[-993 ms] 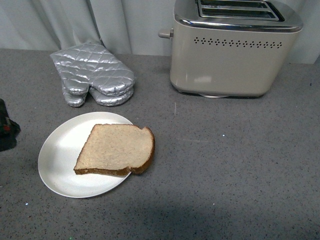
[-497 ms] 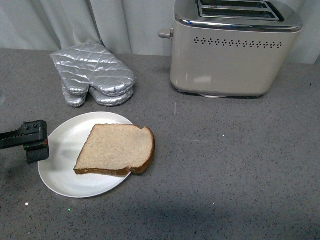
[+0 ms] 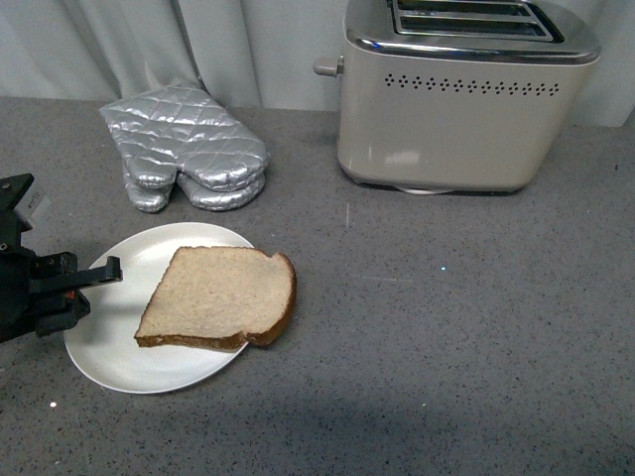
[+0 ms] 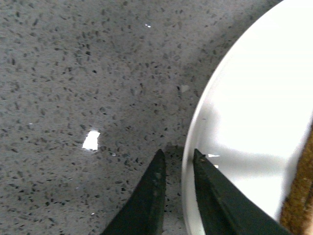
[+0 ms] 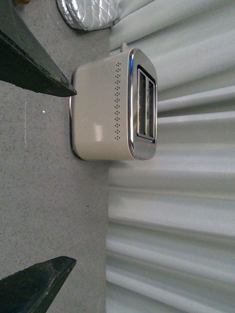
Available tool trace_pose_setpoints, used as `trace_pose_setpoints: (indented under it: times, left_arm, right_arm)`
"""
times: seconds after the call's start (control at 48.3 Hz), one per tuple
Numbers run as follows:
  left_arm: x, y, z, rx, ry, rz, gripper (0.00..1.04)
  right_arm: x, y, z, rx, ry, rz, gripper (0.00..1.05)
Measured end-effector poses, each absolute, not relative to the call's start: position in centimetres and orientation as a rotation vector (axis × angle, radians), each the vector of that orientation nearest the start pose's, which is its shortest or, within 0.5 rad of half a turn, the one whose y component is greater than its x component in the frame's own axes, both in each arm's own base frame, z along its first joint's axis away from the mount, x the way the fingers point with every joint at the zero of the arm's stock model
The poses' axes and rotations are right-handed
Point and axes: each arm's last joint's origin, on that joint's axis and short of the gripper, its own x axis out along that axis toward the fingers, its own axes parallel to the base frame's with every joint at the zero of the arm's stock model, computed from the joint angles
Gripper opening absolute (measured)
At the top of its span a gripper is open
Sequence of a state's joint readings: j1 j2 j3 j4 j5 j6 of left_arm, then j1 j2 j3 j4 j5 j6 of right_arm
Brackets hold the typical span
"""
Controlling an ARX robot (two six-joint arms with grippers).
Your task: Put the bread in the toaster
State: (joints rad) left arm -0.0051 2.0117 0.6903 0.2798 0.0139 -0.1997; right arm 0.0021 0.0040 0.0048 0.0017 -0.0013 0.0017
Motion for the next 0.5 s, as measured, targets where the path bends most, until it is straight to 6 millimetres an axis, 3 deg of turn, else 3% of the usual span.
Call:
trace_pose_setpoints:
  times: [0.103, 0.29, 0.497]
  left_arm:
    - [30.0, -0.3, 4.0, -0.224, 1.035, 0.078, 0.03]
    - [29.6, -0.9, 5.2, -0.304, 1.037, 0.052, 0.03]
    - [29.4, -3.4, 7.3, -0.384, 0.998, -0.028, 0.03]
  right_arm:
    - [9.8, 0.0, 16.5, 0.002, -0.002, 0.003, 0.95]
    - [9.8, 0.0, 16.5, 0.002, -0.002, 0.003, 0.95]
    - [9.8, 0.0, 16.5, 0.002, -0.002, 0.003, 0.95]
